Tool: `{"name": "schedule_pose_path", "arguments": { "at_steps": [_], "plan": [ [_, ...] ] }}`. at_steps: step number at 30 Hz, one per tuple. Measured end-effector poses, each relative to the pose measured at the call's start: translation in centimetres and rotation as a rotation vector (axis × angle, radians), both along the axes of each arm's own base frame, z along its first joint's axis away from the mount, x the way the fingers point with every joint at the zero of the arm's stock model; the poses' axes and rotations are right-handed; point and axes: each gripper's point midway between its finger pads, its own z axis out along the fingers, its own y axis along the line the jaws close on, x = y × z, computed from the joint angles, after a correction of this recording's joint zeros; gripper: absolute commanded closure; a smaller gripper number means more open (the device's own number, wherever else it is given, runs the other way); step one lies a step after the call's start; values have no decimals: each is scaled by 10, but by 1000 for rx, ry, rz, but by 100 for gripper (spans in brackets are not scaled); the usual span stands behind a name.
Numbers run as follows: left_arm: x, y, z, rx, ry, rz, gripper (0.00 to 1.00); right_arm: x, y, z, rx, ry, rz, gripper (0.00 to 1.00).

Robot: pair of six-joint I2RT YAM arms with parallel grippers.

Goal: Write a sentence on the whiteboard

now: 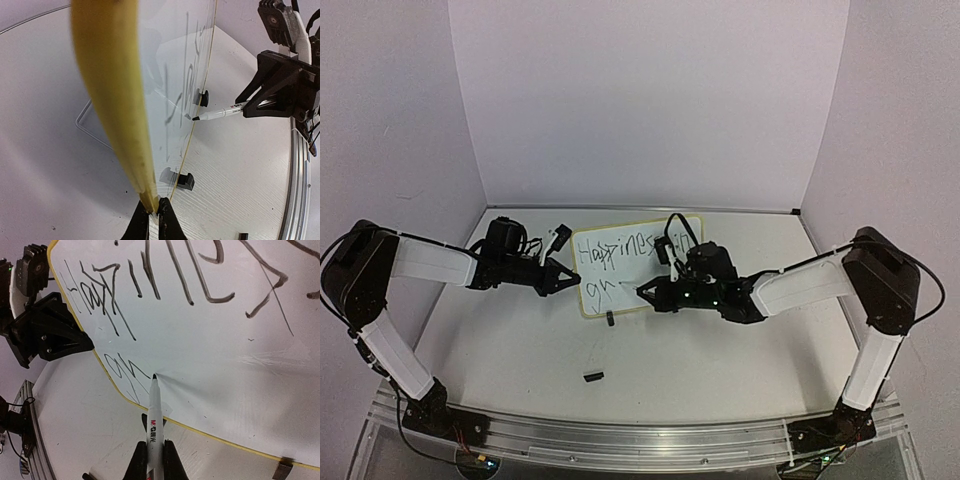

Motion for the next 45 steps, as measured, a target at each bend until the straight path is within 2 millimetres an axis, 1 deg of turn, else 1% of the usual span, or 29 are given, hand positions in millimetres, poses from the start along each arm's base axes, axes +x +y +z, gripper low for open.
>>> {"name": "schedule_pose_path", "arguments": {
  "at_steps": [6, 16, 21, 26, 36, 41, 45],
  "plan": [
    [0, 0, 0, 0, 0, 0, 100, 4, -2, -4, -7, 6, -12, 100],
    [0, 0, 0, 0, 0, 0, 100, 8, 9, 6, 11, -18, 20, 100],
    [0, 0, 0, 0, 0, 1, 100, 5, 12, -3, 1, -4, 43, 100],
    [0, 0, 0, 0, 0, 0, 100, 2, 11, -9, -15, 12, 52, 100],
    [0, 0, 0, 0, 0, 0, 100, 1, 9, -14, -37, 22, 54, 100],
    [0, 0, 0, 0, 0, 0, 100, 1, 8, -14, -44, 18, 49, 100],
    [0, 0, 0, 0, 0, 0, 100, 2, 4, -7, -49, 8, 32, 100]
  ]
}}
